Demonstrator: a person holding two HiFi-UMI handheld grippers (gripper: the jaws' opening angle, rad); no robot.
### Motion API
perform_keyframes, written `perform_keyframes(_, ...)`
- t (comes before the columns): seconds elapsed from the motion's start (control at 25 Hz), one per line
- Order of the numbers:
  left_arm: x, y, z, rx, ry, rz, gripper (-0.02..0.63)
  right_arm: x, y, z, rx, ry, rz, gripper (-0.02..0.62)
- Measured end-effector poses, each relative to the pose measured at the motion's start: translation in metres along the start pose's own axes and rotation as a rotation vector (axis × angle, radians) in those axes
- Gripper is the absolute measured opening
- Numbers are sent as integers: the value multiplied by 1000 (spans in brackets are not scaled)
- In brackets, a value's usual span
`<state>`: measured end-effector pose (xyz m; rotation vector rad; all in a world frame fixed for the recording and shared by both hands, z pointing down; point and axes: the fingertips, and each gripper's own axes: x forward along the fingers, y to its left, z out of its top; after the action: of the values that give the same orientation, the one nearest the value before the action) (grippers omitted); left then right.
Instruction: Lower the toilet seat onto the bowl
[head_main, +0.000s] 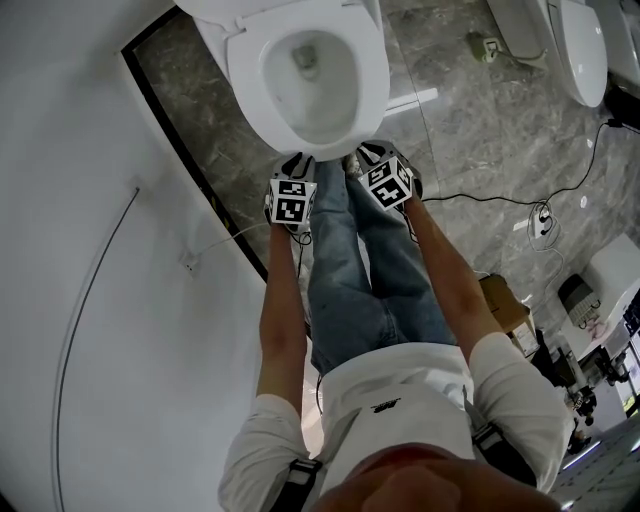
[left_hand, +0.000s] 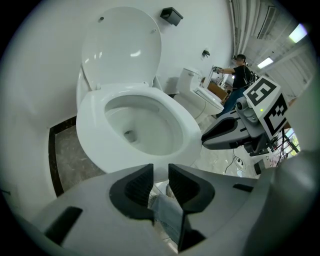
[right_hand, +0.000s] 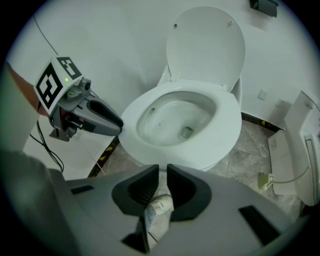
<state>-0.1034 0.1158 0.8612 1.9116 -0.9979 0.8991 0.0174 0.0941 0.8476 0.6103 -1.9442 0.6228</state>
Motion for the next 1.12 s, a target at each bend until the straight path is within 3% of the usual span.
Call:
perform_keyframes(0.24,4,-1,-3,-17,10,-1,110,5,0,-5,-22,15,8,66)
perform_keyframes(0.4,2,1,1,-19,-16,12,110,-4,-2,5,-10,-33,-4,66)
perform_keyframes(1.12,-54,-1,85,46,-225,56,46,-67,-13,80,-18,-265,-53,37)
